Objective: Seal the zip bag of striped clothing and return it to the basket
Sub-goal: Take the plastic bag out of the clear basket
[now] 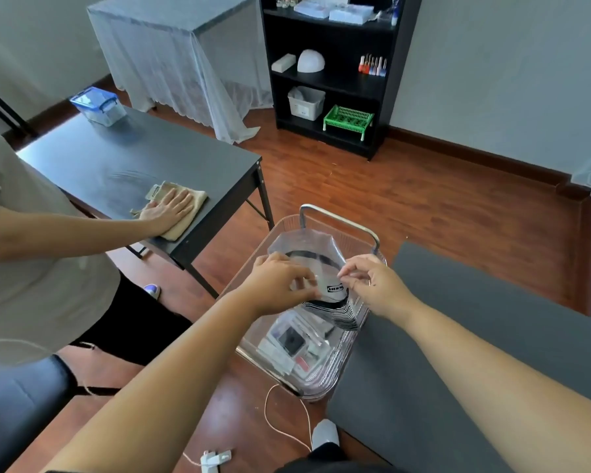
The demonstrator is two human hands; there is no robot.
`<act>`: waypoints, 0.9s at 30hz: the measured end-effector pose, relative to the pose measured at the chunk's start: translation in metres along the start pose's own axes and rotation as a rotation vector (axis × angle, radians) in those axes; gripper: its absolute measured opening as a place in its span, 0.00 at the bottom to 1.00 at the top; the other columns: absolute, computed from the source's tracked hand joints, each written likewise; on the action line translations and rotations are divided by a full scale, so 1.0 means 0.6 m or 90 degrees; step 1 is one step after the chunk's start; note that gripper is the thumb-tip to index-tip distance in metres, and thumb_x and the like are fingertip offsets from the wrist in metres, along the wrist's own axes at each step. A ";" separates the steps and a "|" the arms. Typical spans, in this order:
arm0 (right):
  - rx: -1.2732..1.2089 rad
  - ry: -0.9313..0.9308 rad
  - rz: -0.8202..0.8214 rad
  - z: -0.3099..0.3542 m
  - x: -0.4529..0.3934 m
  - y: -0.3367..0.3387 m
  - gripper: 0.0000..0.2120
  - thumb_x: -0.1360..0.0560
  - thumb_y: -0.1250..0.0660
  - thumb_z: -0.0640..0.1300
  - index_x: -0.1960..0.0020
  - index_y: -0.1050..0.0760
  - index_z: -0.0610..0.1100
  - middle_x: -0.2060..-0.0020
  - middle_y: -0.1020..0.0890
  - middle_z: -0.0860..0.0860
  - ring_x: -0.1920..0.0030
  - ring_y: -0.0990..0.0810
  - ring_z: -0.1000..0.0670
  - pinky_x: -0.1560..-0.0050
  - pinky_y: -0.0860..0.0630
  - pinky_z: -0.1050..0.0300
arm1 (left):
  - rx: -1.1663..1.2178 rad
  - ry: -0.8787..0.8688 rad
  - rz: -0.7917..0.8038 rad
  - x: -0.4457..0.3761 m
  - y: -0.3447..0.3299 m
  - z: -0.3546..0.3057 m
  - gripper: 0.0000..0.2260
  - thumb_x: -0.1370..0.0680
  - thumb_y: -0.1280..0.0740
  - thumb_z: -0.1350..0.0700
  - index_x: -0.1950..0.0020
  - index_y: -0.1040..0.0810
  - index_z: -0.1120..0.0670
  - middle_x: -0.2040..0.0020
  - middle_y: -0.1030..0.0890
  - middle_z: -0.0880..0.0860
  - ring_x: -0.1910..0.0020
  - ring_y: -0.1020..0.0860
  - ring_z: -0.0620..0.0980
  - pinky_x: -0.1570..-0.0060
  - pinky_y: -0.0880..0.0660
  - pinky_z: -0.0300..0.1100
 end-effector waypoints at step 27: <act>-0.664 -0.347 -0.298 -0.118 0.342 0.276 0.16 0.25 0.30 0.39 0.40 0.31 0.46 0.62 0.20 0.45 0.70 0.19 0.49 0.70 0.23 0.55 | 0.364 -0.151 -0.102 -0.002 -0.129 -0.496 0.11 0.23 0.36 0.45 0.62 0.22 0.48 0.70 0.20 0.46 0.67 0.19 0.47 0.63 0.20 0.48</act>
Point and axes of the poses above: each hand's wrist, its own x-axis away from the middle knuckle, its own y-axis out of the back of the hand, z = x × y, the point moved 3 cm from there along -x, towards the middle knuckle
